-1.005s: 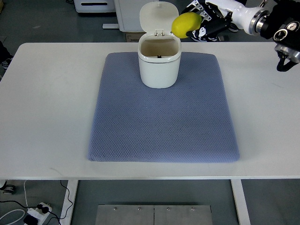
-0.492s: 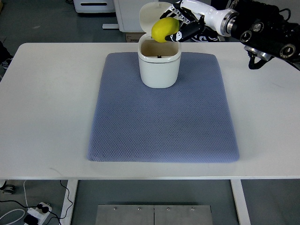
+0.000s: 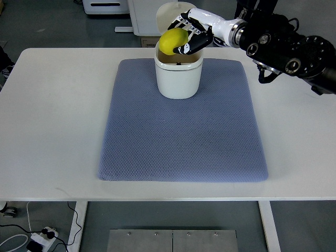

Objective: Put lemon in trash with right hand
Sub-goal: 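Lower the lemon into the white bin's opening with the right hand, then open the right hand's fingers to release the lemon into the bin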

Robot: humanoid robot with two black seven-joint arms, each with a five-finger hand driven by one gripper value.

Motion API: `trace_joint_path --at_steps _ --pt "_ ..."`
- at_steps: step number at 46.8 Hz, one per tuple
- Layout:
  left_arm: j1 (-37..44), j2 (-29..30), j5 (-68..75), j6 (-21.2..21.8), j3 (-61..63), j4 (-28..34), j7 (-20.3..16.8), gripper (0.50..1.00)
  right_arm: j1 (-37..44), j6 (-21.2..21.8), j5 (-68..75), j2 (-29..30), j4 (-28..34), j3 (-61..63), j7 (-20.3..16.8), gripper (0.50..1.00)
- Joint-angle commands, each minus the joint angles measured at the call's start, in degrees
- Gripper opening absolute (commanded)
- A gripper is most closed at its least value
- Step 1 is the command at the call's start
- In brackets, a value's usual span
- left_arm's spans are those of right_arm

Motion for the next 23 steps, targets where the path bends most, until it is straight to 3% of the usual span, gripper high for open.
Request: trace_joint_path --at_steps 1,12,23 --pt "0.1 0.0 0.0 0.0 0.0 0.0 0.0 1.0 -0.5 0.0 -0.04 0.63 -0.51 0.08 0.07 0.52" --pt "0.01 0.0 0.0 0.0 0.0 0.0 0.0 1.0 -1.21 0.0 0.04 0.72 -0.6 0.17 0.07 0.742" --pt "0.01 0.0 0.0 0.0 0.0 0.0 0.0 1.0 -1.65 0.0 0.04 0.46 -2.17 0.34 -0.72 0.769"
